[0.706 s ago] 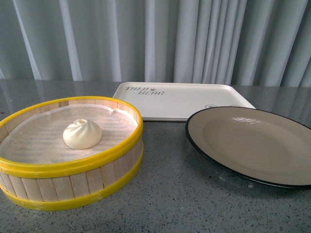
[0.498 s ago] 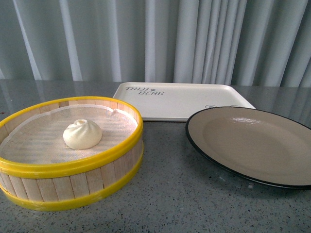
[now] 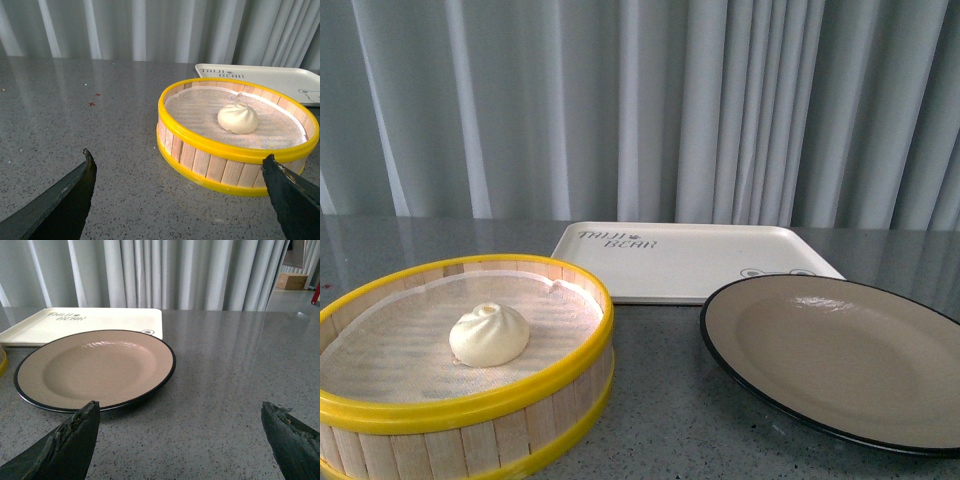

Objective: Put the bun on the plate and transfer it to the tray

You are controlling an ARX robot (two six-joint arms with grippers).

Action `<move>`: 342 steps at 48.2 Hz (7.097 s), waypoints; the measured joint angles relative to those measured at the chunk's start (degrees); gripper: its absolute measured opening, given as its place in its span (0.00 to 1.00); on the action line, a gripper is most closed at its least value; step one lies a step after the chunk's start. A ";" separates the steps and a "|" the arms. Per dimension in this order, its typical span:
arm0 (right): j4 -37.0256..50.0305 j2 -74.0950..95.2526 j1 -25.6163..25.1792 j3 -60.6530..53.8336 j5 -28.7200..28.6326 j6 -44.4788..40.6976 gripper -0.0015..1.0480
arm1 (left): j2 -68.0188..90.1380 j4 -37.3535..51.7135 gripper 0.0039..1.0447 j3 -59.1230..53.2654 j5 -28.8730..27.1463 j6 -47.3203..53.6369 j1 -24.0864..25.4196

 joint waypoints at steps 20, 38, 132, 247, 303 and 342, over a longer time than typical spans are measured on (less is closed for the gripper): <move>0.00 -0.02 -0.02 0.00 -0.02 0.00 0.92 | 27.63 -1.14 0.94 10.58 -13.33 -13.97 -14.45; 0.00 -0.04 -0.02 0.00 0.00 0.00 0.92 | 56.52 9.57 0.94 39.19 -8.52 0.22 -15.52; 0.00 -0.04 0.00 0.00 0.00 0.00 0.92 | 93.90 -7.13 0.94 59.28 -11.45 -2.86 -18.27; 0.00 -0.04 -0.02 0.00 0.00 0.00 0.92 | 121.66 -20.20 0.35 99.38 1.20 9.38 -39.52; 0.02 -0.04 -0.02 0.00 0.00 0.00 0.92 | 121.37 -20.13 0.94 100.74 3.69 8.00 -38.47; 0.00 -0.04 0.00 0.00 0.00 -0.02 0.92 | 105.66 -15.06 0.94 95.03 -9.20 -26.32 -10.64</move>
